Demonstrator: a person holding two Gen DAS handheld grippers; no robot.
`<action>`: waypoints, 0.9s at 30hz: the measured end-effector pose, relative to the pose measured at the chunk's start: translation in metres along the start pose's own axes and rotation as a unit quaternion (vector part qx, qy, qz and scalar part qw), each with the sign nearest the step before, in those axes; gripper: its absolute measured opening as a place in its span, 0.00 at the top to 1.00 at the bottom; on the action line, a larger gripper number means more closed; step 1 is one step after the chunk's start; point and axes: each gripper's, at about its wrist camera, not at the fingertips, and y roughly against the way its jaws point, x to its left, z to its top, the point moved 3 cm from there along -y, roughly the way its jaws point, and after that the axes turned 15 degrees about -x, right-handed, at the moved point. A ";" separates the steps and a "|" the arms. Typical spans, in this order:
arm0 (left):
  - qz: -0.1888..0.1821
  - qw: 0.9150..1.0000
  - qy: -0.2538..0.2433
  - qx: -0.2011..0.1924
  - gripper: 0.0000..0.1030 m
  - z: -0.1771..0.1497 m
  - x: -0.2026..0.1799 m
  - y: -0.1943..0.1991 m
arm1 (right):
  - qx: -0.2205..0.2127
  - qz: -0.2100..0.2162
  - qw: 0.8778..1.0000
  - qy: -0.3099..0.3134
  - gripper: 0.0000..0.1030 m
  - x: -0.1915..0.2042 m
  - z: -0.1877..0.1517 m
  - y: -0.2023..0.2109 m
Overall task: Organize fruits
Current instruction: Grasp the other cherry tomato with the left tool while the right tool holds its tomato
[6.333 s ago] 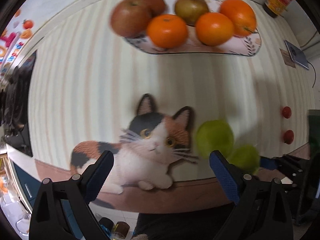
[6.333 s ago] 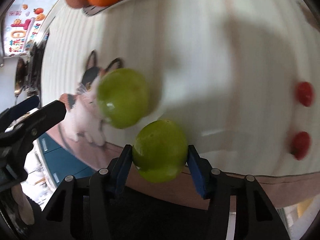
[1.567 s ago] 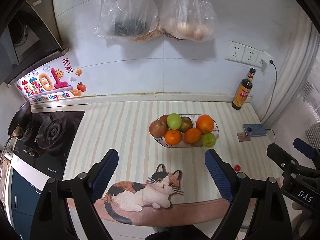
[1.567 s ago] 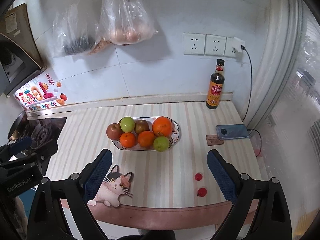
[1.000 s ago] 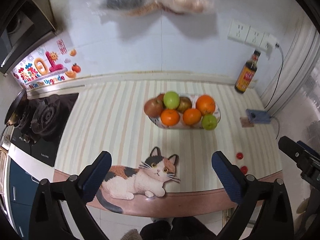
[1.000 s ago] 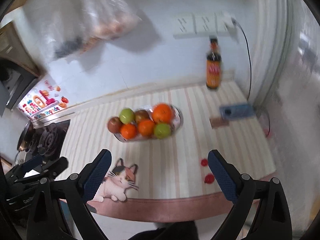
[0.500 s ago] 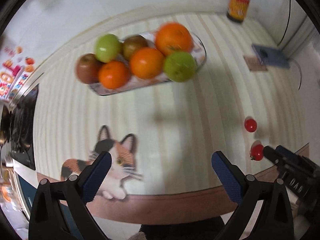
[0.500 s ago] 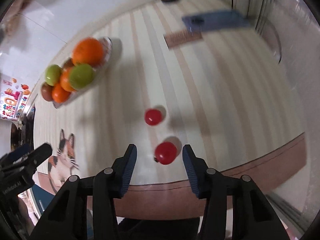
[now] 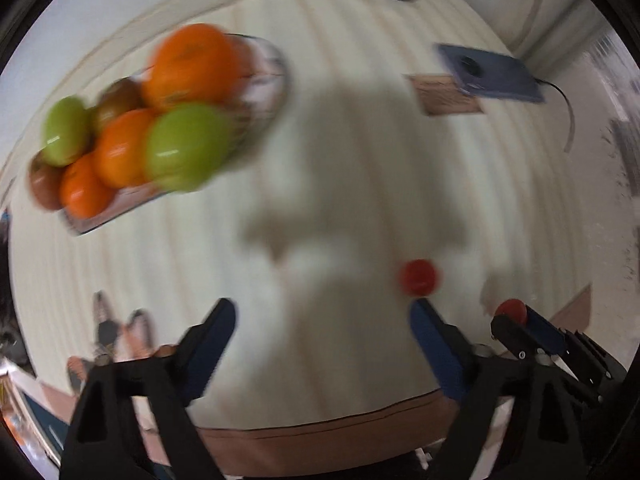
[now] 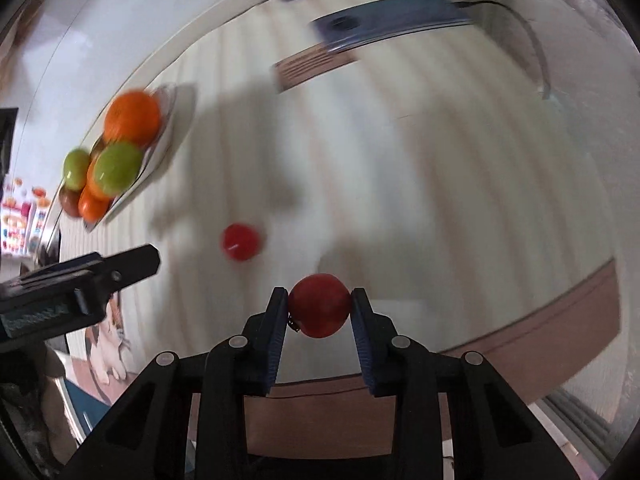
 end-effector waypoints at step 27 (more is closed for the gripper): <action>-0.067 0.996 -0.042 0.044 0.77 0.005 -0.053 -0.034 | -0.014 -0.020 0.998 -0.052 0.66 -0.041 0.020 0.007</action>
